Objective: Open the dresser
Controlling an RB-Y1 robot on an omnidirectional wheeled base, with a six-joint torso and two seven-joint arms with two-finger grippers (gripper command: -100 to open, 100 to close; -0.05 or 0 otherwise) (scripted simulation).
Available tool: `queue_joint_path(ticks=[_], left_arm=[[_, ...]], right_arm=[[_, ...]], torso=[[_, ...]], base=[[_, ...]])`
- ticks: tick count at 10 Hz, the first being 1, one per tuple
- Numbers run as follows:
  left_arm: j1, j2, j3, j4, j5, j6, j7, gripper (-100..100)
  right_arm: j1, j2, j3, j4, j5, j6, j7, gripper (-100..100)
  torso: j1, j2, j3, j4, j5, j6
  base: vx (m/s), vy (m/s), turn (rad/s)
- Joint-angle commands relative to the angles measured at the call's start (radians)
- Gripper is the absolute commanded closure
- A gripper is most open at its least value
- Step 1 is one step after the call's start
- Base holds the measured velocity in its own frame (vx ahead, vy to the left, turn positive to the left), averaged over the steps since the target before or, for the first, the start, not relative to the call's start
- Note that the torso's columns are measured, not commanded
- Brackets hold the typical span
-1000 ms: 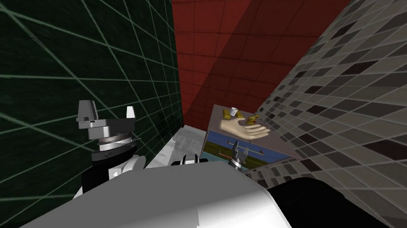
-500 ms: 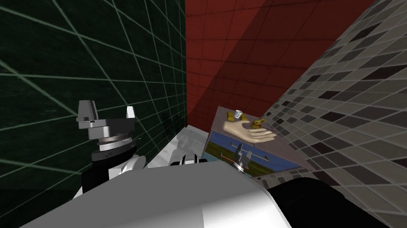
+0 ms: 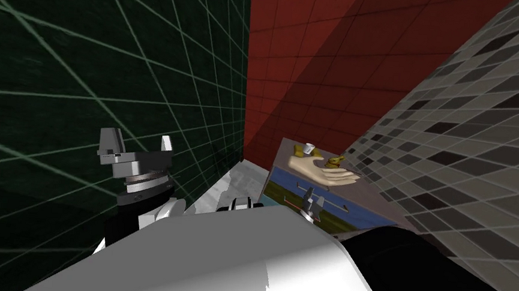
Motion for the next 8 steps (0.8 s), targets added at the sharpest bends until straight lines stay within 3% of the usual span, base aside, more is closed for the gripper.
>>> queue_joint_path(ticks=[1,2,5,8], left_arm=[[0.0,0.0,0.0,0.0,0.0,0.0,0.0,0],[0.0,0.0,0.0,0.0,0.0,0.0,0.0,0],[0.0,0.0,0.0,0.0,0.0,0.0,0.0,0],[0.0,0.0,0.0,0.0,0.0,0.0,0.0,0]], right_arm=[[-0.015,0.016,0.023,0.03,0.002,0.022,-0.036,-100],[-0.019,0.016,0.015,0.062,-0.009,0.004,-0.075,-100],[-0.023,0.017,0.007,0.094,-0.02,-0.013,-0.141,-100],[-0.023,0.017,0.007,0.094,-0.02,-0.013,-0.142,-100]], torso=[[-0.002,-0.002,-0.001,-0.001,-0.001,0.001],[-0.002,-0.001,-0.001,-0.001,0.0,0.002],[-0.005,-0.002,0.001,-0.001,-0.007,-0.004],[-0.006,-0.004,-0.001,-0.001,-0.005,-0.001]], base=[[0.003,0.006,-0.033],[-0.026,0.009,0.19],[-0.059,0.012,0.191],[-0.001,0.006,0.013]])
